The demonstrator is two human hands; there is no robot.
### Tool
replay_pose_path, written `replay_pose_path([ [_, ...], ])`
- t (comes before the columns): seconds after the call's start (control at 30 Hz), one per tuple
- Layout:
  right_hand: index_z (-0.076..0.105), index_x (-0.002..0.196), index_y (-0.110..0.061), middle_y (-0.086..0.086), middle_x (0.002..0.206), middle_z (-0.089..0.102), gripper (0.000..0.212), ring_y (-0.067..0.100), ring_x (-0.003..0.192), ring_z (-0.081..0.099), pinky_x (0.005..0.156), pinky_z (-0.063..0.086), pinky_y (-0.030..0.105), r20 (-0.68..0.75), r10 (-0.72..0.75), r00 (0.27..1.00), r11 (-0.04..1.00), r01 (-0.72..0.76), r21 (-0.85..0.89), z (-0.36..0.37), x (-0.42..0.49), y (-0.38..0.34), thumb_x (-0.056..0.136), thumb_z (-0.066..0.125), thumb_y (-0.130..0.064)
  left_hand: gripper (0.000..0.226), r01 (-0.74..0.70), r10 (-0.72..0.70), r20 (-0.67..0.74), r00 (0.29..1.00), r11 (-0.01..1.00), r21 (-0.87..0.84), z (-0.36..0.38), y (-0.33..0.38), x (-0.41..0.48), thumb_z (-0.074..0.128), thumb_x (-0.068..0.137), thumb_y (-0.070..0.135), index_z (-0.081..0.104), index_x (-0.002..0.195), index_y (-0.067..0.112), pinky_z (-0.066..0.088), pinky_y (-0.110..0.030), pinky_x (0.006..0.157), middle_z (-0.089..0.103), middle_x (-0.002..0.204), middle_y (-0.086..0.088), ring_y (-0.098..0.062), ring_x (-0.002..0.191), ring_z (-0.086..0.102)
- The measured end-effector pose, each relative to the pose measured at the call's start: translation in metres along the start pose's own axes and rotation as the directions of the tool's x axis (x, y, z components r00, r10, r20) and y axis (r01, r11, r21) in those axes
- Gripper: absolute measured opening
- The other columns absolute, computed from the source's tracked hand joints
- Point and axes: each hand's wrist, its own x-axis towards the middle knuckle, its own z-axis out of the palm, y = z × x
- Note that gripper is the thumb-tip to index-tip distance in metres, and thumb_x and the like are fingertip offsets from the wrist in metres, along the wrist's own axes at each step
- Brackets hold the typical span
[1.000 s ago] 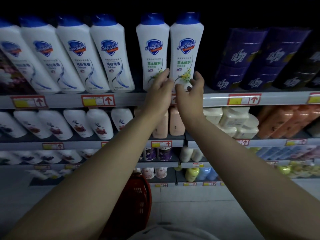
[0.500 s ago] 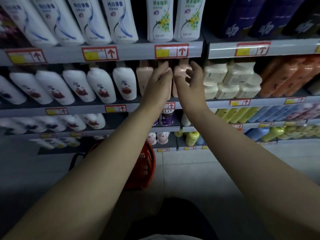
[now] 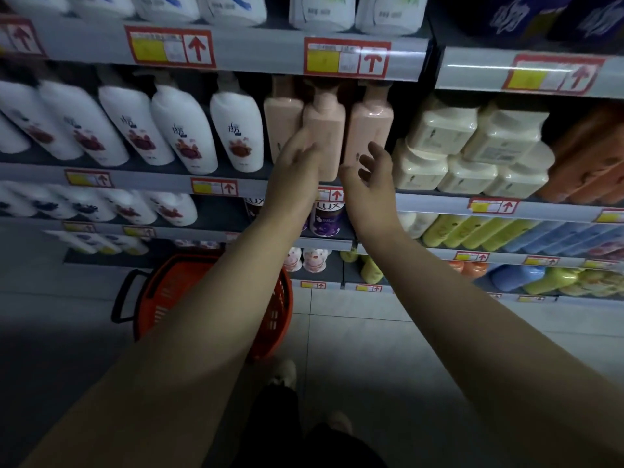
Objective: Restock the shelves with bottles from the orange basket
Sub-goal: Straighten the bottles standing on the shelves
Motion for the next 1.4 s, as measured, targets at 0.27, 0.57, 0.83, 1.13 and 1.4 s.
replay_pose_path([
  [0.27, 0.041, 0.133, -0.009, -0.020, 0.097, 0.044, 0.047, -0.011, 0.088, 0.048, 0.074, 0.035, 0.000, -0.045, -0.123, 0.991, 0.989, 0.118, -0.088, 0.035, 0.073, 0.068, 0.089, 0.056, -0.011, 0.032, -0.054, 0.054, 0.017, 0.998, 0.999, -0.007, -0.002, -0.075, 0.074, 0.041, 0.098, 0.011, 0.046, 0.105, 0.042, 0.039, -0.004, 0.071, 0.051, 0.096, 0.031, 0.024, 0.082, 0.050],
  [0.57, 0.040, 0.134, -0.009, 0.005, 0.126, 0.044, 0.060, 0.015, 0.117, 0.046, 0.103, 0.042, 0.039, -0.106, -0.338, 0.935, 0.938, 0.326, -0.116, 0.071, 0.123, 0.147, 0.078, 0.053, -0.027, 0.044, -0.291, 0.291, 0.009, 0.957, 0.957, -0.014, 0.008, -0.159, 0.148, 0.043, 0.099, 0.010, 0.038, 0.143, 0.012, 0.040, -0.015, 0.101, 0.046, 0.145, -0.002, -0.005, 0.128, 0.046],
  [0.83, 0.043, 0.134, -0.009, 0.008, 0.126, 0.046, 0.058, 0.017, 0.119, 0.045, 0.102, 0.042, 0.037, -0.209, -0.618, 0.758, 0.786, 0.593, -0.172, 0.080, 0.148, 0.192, 0.078, 0.051, -0.022, 0.053, -0.533, 0.534, 0.028, 0.845, 0.846, -0.011, 0.007, -0.209, 0.177, 0.046, 0.098, 0.008, 0.031, 0.148, 0.017, 0.038, -0.020, 0.107, 0.041, 0.149, 0.003, -0.003, 0.133, 0.041],
  [1.13, 0.046, 0.133, -0.003, 0.011, 0.125, 0.049, 0.053, 0.020, 0.116, 0.050, 0.099, 0.046, 0.040, -0.217, -0.729, 0.649, 0.684, 0.692, -0.230, 0.079, 0.163, 0.217, 0.081, 0.052, -0.012, 0.067, -0.584, 0.583, -0.037, 0.811, 0.812, 0.005, 0.018, -0.225, 0.184, 0.045, 0.090, -0.008, 0.028, 0.149, 0.019, 0.041, -0.021, 0.106, 0.038, 0.150, 0.002, -0.003, 0.132, 0.042],
  [1.4, 0.044, 0.137, -0.009, 0.008, 0.131, 0.044, 0.050, 0.019, 0.119, 0.050, 0.106, 0.040, 0.034, -0.156, -0.631, 0.760, 0.775, 0.613, -0.153, 0.070, 0.151, 0.202, 0.087, 0.051, -0.009, 0.066, -0.554, 0.556, -0.035, 0.830, 0.831, 0.051, 0.019, -0.215, 0.171, 0.042, 0.090, -0.008, 0.031, 0.148, 0.022, 0.038, -0.030, 0.111, 0.037, 0.150, -0.001, -0.005, 0.133, 0.042],
])
